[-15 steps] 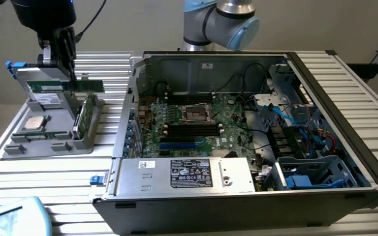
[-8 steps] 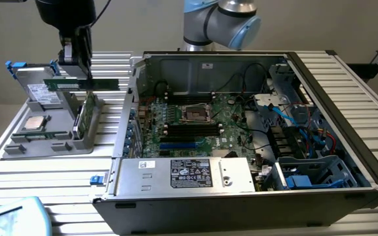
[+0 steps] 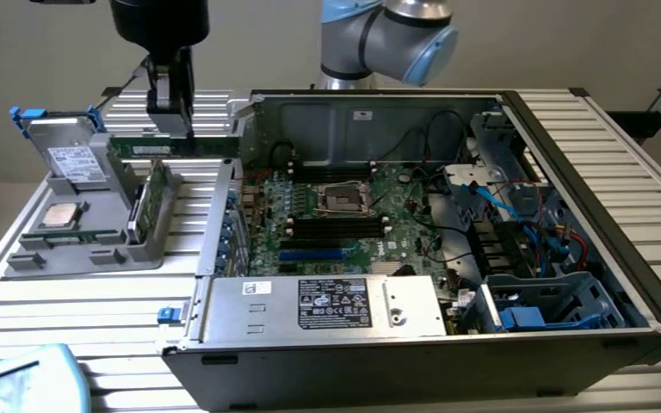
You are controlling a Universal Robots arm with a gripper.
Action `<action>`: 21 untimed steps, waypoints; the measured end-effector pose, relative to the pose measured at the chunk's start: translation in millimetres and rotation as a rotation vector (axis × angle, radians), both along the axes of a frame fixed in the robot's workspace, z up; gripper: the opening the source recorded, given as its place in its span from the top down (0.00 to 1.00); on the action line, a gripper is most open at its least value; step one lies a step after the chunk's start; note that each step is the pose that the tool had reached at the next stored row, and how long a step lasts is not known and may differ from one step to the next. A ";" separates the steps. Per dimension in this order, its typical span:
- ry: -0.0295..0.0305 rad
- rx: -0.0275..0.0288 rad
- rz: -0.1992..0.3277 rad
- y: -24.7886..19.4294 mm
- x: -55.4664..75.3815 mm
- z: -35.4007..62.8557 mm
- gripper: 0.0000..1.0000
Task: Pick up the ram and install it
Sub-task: 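Pick up the ram and move it above insertion slot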
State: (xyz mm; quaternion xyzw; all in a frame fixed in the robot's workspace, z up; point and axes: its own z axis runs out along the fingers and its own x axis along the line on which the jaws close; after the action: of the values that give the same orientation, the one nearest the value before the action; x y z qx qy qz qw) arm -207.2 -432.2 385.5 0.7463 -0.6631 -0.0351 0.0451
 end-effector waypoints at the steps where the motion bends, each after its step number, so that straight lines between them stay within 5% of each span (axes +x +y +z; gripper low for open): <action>1: 0.0013 -0.0001 0.001 0.0 4.6 0.0 0.85; 21: 0.0190 -0.0001 0.011 0.0 95.2 0.0 0.85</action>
State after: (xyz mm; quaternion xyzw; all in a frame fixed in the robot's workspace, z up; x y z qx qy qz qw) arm -112.1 -432.2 385.6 0.7497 -0.6584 -0.0419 0.0516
